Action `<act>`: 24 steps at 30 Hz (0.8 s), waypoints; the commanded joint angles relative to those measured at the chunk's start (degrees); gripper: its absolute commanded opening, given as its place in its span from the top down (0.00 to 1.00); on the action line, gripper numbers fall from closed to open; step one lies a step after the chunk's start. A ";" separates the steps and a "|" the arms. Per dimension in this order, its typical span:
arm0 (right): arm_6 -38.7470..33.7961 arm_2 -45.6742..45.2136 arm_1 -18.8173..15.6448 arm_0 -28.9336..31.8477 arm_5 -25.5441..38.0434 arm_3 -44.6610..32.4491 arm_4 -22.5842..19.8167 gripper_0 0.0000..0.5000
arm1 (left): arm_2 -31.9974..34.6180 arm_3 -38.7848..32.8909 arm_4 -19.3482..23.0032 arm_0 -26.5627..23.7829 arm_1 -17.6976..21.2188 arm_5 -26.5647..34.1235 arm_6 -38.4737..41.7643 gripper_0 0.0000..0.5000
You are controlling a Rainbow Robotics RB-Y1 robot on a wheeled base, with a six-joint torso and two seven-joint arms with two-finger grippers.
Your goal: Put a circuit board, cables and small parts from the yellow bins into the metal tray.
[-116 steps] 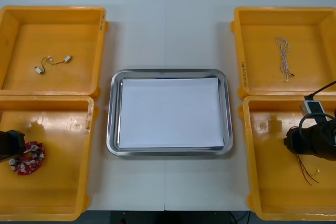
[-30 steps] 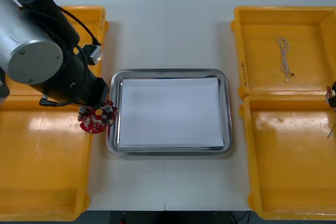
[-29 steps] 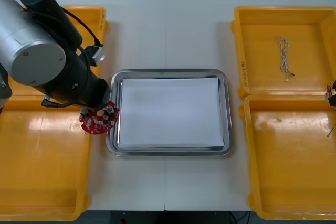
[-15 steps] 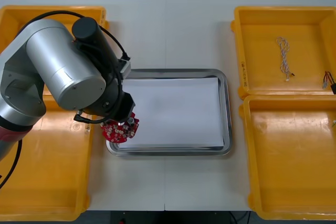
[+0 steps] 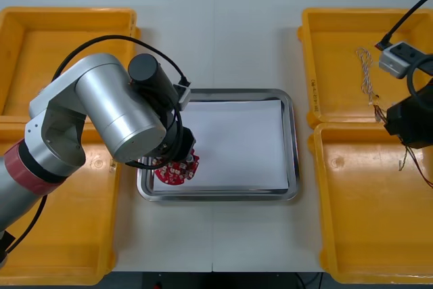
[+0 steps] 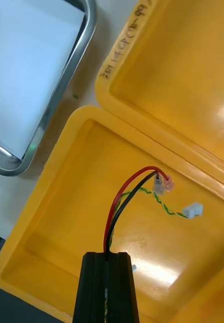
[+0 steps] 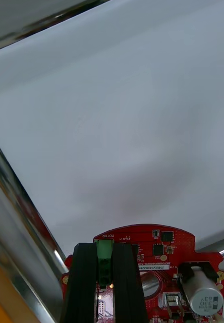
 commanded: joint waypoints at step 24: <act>-1.32 19.62 -1.48 -15.13 -2.80 -1.74 2.23 1.00 | -4.28 1.08 -3.66 2.34 1.87 -5.99 6.39 1.00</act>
